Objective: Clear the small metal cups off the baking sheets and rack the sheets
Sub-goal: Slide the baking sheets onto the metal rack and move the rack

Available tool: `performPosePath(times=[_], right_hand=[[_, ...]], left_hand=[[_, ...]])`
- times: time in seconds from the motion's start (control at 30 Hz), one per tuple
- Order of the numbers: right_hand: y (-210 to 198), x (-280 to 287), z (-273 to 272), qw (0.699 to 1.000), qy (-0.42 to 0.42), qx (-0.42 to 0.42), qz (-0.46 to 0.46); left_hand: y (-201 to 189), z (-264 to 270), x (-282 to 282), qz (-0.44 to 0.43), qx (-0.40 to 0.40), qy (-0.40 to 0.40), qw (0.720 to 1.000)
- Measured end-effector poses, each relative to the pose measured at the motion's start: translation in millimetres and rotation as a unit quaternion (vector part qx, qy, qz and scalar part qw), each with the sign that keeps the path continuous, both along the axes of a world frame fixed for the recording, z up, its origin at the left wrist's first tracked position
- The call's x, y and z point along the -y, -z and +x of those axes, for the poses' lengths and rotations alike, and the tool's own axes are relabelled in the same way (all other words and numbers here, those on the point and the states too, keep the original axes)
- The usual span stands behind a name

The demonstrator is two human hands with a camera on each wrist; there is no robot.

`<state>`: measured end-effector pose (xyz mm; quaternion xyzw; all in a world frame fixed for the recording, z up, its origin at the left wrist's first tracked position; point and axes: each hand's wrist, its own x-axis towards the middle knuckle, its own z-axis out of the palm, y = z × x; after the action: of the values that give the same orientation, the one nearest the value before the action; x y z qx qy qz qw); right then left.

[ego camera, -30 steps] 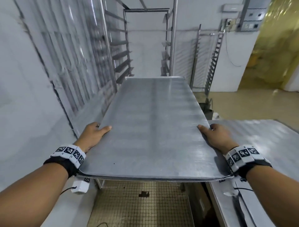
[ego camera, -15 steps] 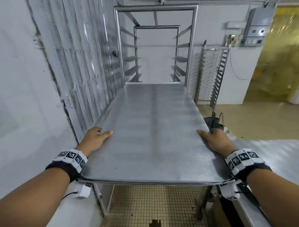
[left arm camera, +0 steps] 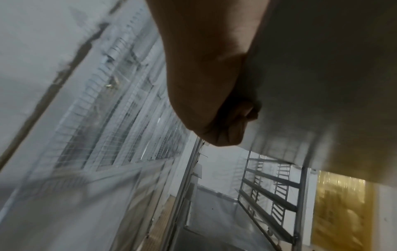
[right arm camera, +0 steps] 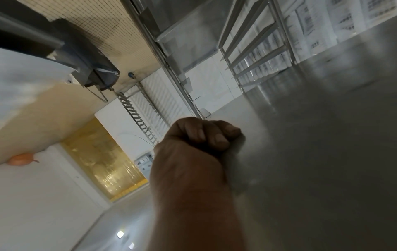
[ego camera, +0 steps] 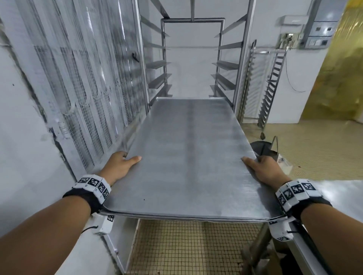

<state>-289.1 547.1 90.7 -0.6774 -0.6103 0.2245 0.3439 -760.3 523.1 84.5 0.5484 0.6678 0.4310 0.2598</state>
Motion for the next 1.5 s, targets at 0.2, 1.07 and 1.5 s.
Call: performPosePath(times=[0.2,1.07,1.5], right_hand=[[31,-102,12,1.000,-0.021,-0.019,-0.002],[-8,-332,-2,0.998,-0.016,-0.056,-0.004],[-42,-404,-14,1.000,-0.010,0.004,-0.019]], left_hand=[[17,4,-76,-0.012,-0.003,-0.012,1.000],[-13,-7,-311,-0.017,0.011,-0.003,1.000],[-48,-25,-395,-0.065,-0.029,0.034,0.997]])
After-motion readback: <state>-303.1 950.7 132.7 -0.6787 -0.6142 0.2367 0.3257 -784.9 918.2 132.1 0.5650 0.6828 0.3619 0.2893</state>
